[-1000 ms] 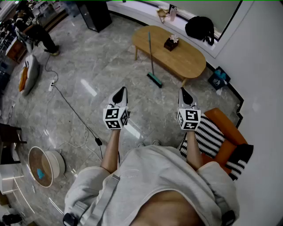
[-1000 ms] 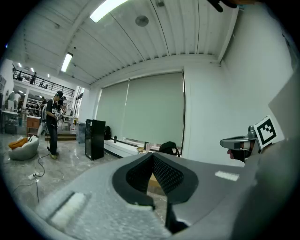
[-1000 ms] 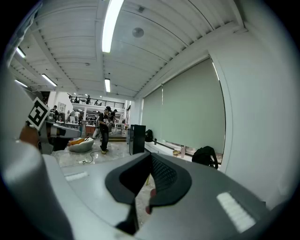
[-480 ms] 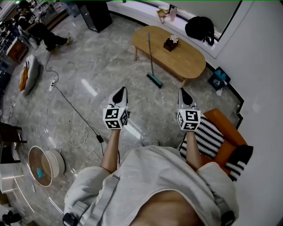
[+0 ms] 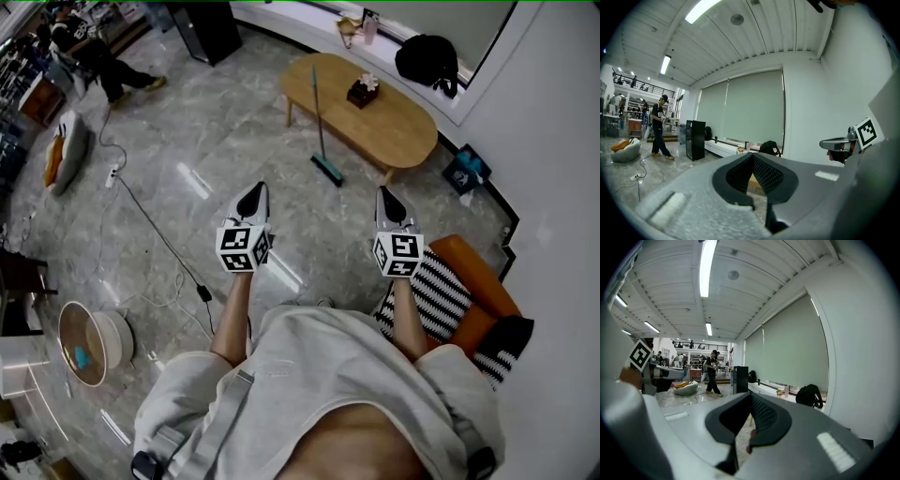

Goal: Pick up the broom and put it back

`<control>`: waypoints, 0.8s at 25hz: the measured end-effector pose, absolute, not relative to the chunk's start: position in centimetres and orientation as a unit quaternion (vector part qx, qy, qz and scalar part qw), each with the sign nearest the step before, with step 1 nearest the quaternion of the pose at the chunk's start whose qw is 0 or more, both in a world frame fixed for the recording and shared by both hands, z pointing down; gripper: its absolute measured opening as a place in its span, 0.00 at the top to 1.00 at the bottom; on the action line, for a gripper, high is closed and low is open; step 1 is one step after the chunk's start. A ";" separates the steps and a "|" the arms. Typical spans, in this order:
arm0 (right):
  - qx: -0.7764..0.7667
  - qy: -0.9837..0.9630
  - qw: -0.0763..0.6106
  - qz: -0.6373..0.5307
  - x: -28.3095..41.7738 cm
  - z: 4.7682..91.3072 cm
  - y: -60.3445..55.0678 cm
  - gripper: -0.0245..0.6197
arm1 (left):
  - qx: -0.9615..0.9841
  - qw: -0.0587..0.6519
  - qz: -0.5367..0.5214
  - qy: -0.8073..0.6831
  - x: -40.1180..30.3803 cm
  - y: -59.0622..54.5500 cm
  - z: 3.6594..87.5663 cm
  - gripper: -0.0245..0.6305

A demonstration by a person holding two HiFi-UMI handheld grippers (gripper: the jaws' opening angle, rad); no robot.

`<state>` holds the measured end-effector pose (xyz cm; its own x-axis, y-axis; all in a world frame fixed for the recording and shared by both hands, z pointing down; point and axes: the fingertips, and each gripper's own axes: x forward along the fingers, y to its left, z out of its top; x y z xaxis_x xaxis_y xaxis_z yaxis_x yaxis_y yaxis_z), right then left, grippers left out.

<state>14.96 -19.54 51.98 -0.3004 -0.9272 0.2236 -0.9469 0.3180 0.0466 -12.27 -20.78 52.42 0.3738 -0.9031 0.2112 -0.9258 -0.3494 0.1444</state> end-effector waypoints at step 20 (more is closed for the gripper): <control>0.582 -0.806 0.100 0.039 14.6 51.6 -20.7 0.96 | 0.829 0.103 0.043 -0.548 -12.1 -23.0 51.1 0.96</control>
